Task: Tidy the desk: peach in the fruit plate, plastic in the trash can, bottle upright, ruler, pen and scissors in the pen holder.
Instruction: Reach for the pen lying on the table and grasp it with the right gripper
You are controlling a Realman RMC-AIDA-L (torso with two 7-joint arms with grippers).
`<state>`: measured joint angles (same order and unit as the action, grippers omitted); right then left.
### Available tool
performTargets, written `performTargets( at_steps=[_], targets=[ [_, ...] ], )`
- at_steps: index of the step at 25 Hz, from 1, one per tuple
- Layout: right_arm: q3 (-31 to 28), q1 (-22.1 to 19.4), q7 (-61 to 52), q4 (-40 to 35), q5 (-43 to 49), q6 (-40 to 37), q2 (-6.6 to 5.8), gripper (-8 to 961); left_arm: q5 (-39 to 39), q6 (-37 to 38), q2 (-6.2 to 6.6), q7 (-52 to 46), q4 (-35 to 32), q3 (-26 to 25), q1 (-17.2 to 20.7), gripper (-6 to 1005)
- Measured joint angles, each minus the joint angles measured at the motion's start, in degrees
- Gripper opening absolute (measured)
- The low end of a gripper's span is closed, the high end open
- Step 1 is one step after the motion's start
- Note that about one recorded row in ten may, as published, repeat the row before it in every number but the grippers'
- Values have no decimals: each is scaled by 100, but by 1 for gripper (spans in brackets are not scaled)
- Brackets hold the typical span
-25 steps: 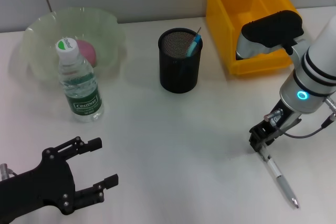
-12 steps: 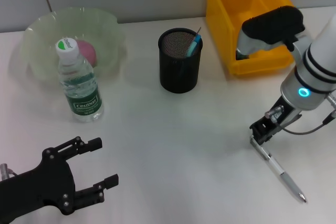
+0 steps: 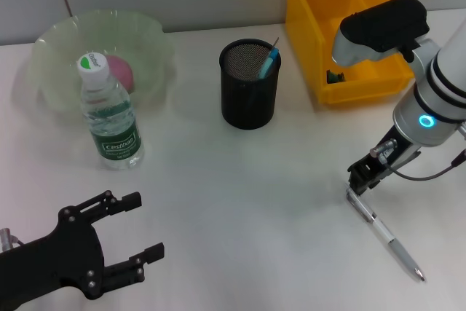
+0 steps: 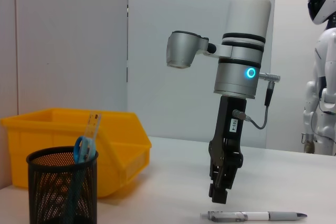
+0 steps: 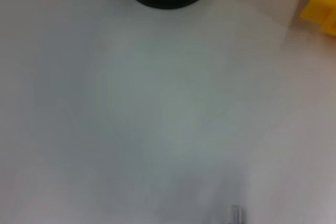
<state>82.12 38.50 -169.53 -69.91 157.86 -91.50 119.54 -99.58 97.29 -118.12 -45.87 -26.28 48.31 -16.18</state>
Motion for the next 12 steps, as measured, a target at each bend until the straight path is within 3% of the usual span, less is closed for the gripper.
performTargets(
  at_steps=[6,11,12],
  targets=[
    [24,13,0,21,54,7,4,160,0,0,0,0,-1,3,-12,784],
    [40,59,1,176,37,92,13,376,0,0,-7,0,3,3,-23,784],
    [40,59,1,176,37,92,13,384,0,0,-8,0,3,3,-24,784]
  ],
)
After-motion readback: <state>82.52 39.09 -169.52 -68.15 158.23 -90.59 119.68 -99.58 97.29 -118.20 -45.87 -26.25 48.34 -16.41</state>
